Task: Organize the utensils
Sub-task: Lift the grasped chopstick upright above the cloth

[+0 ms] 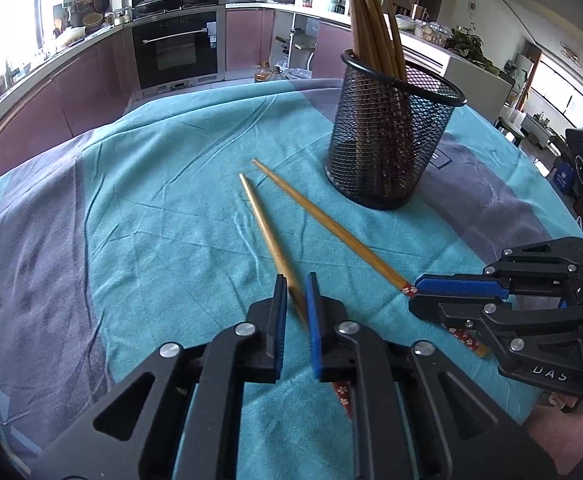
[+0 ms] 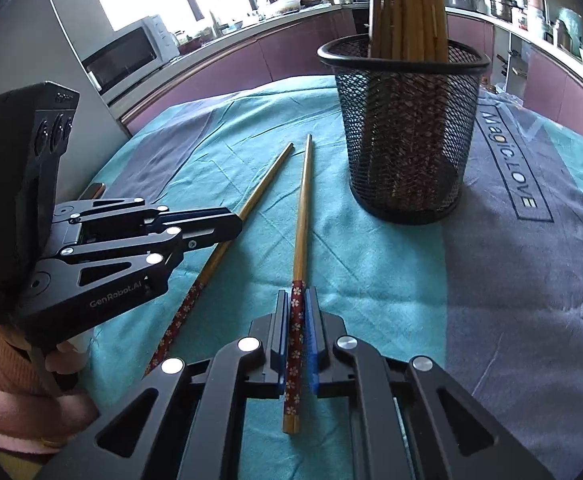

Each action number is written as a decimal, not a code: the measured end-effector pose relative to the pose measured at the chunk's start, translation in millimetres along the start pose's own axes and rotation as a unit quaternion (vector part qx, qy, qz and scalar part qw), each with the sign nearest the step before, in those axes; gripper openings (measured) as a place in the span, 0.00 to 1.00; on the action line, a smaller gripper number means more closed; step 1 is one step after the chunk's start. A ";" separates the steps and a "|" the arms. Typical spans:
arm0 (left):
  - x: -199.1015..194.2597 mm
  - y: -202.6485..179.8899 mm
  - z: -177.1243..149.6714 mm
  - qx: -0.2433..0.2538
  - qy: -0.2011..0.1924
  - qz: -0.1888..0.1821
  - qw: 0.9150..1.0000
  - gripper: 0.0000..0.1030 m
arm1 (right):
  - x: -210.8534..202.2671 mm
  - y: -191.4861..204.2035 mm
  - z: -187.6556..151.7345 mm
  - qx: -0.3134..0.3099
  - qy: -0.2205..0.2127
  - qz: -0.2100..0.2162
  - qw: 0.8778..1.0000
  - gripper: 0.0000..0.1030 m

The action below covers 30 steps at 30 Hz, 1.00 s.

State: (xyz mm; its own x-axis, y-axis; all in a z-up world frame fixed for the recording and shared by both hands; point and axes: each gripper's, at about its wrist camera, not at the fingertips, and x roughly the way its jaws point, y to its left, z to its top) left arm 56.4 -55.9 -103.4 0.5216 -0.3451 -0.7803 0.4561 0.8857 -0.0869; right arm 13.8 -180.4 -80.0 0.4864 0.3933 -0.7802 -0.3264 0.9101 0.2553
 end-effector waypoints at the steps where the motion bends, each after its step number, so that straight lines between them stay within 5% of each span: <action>1: -0.3 1.2 0.5 -0.002 0.000 0.000 1.000 0.16 | 0.9 0.8 2.4 -0.004 -0.001 -0.003 1.000 0.09; 12: 9.5 3.6 7.6 0.004 0.010 0.006 1.000 0.24 | 30.1 12.2 37.8 -0.050 -0.003 -0.038 0.998 0.13; 19: 14.8 5.0 13.0 -0.006 0.006 0.011 1.000 0.12 | 38.1 10.2 47.9 -0.044 -0.008 -0.037 0.998 0.07; 30: 7.0 -0.4 10.7 -0.017 -0.010 0.010 1.000 0.07 | 18.7 4.2 43.3 -0.010 -0.036 -0.017 0.999 0.06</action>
State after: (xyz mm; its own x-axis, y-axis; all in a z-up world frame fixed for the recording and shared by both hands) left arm 67.6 -62.0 -102.3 0.5440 -0.3333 -0.7701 0.4209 0.9023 -0.0932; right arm 56.5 -163.6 -68.8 0.5542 0.3711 -0.7451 -0.3245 0.9206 0.2171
